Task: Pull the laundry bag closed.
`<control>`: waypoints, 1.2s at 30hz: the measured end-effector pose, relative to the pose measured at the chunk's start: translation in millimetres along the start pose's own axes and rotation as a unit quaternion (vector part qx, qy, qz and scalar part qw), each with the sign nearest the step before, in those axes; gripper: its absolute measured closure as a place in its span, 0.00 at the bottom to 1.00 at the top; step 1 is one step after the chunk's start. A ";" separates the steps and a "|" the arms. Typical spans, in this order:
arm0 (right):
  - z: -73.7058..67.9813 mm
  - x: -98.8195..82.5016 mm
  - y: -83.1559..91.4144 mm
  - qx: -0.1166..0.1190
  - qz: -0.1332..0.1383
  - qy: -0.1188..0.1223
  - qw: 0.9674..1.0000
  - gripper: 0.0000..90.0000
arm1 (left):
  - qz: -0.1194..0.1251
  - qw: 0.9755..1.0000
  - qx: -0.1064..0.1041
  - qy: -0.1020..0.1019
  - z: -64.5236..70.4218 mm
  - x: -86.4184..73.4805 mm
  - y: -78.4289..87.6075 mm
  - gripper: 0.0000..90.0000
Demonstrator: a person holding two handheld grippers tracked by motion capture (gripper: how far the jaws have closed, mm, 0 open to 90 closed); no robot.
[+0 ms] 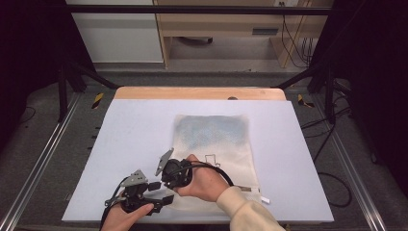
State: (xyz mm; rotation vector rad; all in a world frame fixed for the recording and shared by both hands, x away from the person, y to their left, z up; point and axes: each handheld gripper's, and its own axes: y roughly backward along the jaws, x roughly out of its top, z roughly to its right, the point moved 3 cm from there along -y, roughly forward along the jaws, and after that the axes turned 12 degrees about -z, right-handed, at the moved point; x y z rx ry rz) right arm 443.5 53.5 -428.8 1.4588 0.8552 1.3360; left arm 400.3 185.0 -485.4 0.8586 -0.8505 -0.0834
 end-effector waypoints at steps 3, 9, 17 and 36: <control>0.0 -0.2 1.1 0.001 0.003 0.000 1.000 0.91 | -0.003 1.000 -0.006 0.001 0.0 1.5 -4.2 0.26; 0.2 -1.4 3.1 -0.002 0.006 0.002 1.000 0.91 | -0.012 1.000 -0.018 0.006 0.8 2.4 -14.0 0.29; 0.6 -2.3 4.4 -0.003 0.012 0.002 1.000 0.91 | -0.002 0.999 -0.033 0.014 -0.3 6.1 -19.5 0.39; -0.7 -5.3 3.5 -0.001 0.016 0.005 1.000 0.91 | 0.001 0.999 -0.048 0.017 -7.3 6.1 -23.0 0.74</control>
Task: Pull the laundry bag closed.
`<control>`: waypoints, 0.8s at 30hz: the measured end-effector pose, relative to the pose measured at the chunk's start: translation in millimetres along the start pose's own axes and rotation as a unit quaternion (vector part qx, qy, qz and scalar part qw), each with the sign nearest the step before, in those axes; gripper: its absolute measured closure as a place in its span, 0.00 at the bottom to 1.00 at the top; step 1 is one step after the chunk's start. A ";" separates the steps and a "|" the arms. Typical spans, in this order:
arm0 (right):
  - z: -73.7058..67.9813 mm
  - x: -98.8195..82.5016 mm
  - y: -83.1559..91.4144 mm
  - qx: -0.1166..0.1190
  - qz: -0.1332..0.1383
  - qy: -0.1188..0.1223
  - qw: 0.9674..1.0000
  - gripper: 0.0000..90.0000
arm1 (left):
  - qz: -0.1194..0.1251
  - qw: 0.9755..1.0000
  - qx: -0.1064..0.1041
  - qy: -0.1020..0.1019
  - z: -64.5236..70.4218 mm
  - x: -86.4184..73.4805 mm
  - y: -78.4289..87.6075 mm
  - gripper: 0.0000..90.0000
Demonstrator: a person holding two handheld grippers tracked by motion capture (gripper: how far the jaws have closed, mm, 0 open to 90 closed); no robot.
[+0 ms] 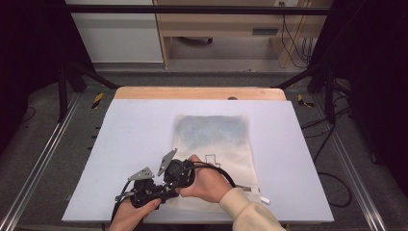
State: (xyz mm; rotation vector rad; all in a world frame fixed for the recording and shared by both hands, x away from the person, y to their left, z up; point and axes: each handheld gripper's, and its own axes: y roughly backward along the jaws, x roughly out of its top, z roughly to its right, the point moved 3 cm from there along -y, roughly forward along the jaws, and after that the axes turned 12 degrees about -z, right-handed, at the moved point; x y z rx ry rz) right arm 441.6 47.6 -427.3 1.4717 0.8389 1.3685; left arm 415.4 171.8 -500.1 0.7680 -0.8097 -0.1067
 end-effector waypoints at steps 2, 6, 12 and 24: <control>-0.7 -0.7 -0.7 0.000 0.001 -0.002 1.000 0.91 | 0.000 1.000 0.000 0.000 -0.7 -0.3 -0.3 0.76; -0.7 -2.1 -1.3 -0.001 0.005 0.000 1.000 0.91 | -0.001 1.000 0.000 -0.002 -1.9 -0.4 -0.6 0.80; -0.1 -2.9 -0.6 -0.003 0.011 0.003 1.000 0.91 | -0.001 1.000 -0.004 -0.003 -3.6 0.1 -0.6 0.87; -2.1 -8.5 -3.0 -0.021 0.015 0.017 1.000 0.91 | -0.005 1.000 -0.001 -0.005 -4.5 0.3 -0.5 0.91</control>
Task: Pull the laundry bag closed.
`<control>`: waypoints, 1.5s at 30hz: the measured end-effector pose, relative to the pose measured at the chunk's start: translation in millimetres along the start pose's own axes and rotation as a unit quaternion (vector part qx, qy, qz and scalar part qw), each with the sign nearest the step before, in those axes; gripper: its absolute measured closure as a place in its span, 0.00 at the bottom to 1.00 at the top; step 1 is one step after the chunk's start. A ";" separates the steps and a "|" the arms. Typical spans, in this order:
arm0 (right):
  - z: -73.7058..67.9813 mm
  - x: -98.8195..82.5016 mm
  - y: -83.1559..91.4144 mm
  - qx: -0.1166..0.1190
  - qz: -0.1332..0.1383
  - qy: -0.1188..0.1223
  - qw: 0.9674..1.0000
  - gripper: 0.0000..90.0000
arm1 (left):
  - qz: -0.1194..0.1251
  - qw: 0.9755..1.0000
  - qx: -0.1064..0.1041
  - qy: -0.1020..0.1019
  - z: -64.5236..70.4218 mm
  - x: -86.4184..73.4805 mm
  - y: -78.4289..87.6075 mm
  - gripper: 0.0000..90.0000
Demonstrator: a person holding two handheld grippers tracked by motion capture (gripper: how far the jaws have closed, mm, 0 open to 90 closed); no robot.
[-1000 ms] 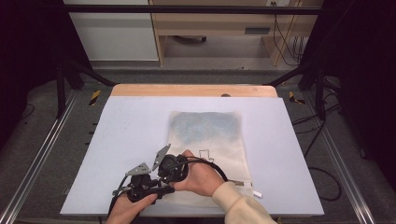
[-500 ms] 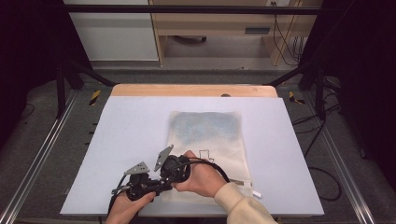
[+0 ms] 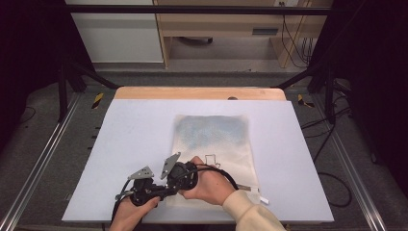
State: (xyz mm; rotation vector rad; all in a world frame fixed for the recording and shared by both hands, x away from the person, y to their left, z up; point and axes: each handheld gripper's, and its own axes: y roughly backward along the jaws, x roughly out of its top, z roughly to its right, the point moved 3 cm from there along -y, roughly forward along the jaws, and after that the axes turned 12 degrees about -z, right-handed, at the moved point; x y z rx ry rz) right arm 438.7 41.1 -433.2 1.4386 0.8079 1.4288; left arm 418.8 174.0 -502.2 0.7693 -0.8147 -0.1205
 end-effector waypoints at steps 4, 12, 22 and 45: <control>-1.1 -2.3 -0.7 -0.006 0.000 0.003 1.000 0.91 | 0.000 1.000 0.000 -0.001 -0.4 0.4 0.9 0.91; -1.7 -6.2 -1.4 -0.006 -0.008 0.006 1.000 0.91 | 0.003 1.000 -0.001 0.001 0.7 0.9 1.7 0.92; -2.8 -8.7 -1.6 -0.021 -0.019 0.020 0.999 0.91 | 0.004 1.000 0.000 0.007 -1.1 0.6 3.6 0.92; -2.6 -20.0 4.2 -0.021 -0.003 0.019 1.000 0.91 | 0.010 1.000 0.002 -0.006 2.9 2.4 6.7 0.92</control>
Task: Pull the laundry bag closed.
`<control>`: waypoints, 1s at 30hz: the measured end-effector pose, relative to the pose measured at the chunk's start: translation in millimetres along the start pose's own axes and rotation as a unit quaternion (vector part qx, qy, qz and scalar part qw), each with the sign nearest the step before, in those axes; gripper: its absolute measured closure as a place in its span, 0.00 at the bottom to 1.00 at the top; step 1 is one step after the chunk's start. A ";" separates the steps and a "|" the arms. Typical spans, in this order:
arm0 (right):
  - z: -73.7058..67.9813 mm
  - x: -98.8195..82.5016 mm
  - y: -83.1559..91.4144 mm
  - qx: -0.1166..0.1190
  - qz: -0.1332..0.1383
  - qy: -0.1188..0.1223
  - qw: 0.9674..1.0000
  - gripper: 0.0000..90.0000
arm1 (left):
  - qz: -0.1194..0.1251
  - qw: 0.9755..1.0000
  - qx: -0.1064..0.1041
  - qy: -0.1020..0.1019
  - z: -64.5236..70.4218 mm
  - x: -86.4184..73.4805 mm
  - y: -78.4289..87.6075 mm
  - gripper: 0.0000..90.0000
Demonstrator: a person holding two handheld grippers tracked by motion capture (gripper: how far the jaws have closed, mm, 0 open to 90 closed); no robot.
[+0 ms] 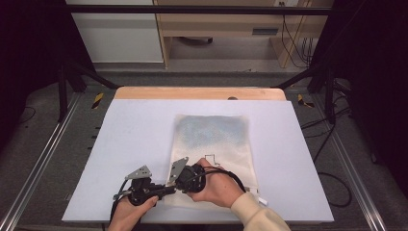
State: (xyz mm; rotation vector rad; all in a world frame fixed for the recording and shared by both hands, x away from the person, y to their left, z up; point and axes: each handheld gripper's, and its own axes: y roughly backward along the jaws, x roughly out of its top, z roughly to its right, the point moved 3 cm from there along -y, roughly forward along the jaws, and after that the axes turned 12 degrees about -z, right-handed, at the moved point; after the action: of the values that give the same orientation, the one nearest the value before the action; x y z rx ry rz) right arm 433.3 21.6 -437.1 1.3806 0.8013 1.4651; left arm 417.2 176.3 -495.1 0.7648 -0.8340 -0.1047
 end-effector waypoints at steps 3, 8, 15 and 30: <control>-1.0 -2.0 0.4 -0.001 0.005 0.000 1.000 0.91 | -0.001 1.000 0.001 -0.004 1.2 -0.1 -0.1 0.92; -2.1 -5.6 1.8 -0.002 0.020 -0.003 1.000 0.91 | 0.001 1.000 -0.001 -0.006 2.3 0.5 -0.2 0.92; -3.8 -6.6 2.8 -0.008 0.024 0.000 1.000 0.91 | 0.003 1.000 -0.005 -0.006 2.1 1.1 1.8 0.92; -0.3 -9.2 5.2 -0.012 0.021 0.002 1.000 0.91 | 0.011 1.000 -0.008 -0.010 3.7 3.8 6.5 0.92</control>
State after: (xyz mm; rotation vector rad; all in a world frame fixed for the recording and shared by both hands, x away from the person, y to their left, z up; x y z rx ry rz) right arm 431.3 11.3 -435.8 1.3839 0.7588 1.5065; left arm 415.8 177.6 -486.9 0.7409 -0.8593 -0.1002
